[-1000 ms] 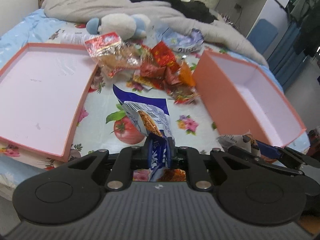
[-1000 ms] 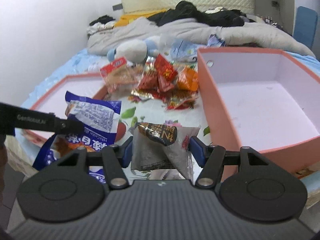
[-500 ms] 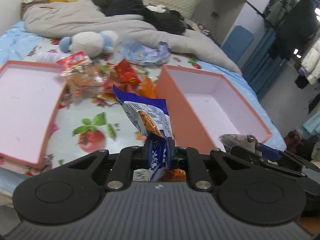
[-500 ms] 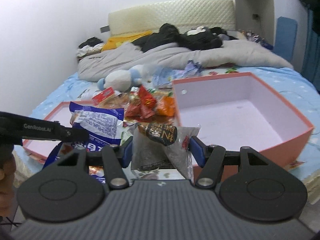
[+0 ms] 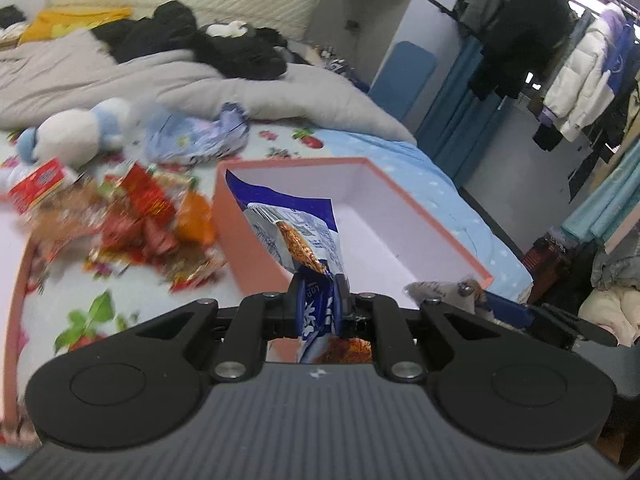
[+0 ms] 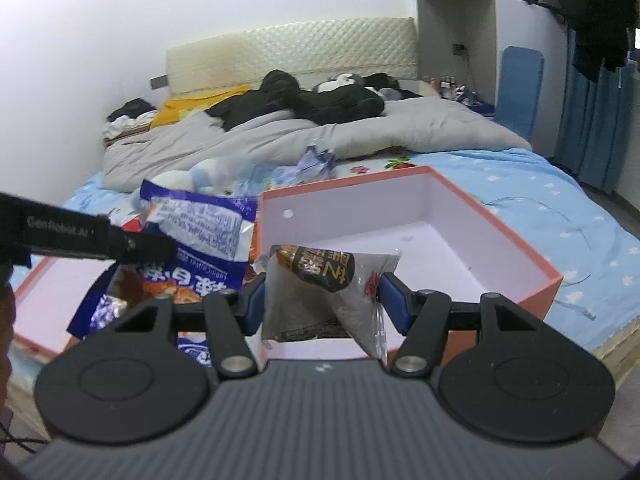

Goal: Organize snacks
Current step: 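Carry the blue-white bag with the left gripper while the right gripper carries the clear packet into the box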

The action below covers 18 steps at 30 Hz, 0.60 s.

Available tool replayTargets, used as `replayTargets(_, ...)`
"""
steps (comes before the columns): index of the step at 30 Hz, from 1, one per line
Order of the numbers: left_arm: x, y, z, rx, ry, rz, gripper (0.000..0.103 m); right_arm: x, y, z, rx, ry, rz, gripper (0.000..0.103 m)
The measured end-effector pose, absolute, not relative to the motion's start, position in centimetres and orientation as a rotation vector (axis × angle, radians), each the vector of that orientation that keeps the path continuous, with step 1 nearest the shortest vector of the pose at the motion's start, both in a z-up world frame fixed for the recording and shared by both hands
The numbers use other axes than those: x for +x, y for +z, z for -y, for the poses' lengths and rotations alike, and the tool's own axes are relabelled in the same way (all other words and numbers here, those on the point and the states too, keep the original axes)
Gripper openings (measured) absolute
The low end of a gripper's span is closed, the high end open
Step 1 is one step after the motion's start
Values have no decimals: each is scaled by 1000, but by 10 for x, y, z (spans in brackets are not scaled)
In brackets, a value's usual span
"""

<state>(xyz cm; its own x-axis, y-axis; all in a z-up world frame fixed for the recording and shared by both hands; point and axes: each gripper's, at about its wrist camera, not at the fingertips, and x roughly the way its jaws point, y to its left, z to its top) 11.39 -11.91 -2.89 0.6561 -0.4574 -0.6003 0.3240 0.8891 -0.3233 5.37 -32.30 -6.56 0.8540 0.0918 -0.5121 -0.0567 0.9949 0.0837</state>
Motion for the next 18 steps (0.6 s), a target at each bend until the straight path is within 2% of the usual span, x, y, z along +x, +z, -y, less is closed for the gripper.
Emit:
replayTargets(9, 194, -35, 166, -172, -480, -769, 16, 115, -71, 348, 53, 34, -547, 62)
replayTargets(18, 253, -51, 197, -124, -445, -843, 16, 166, -100, 371, 5, -14, -658, 63)
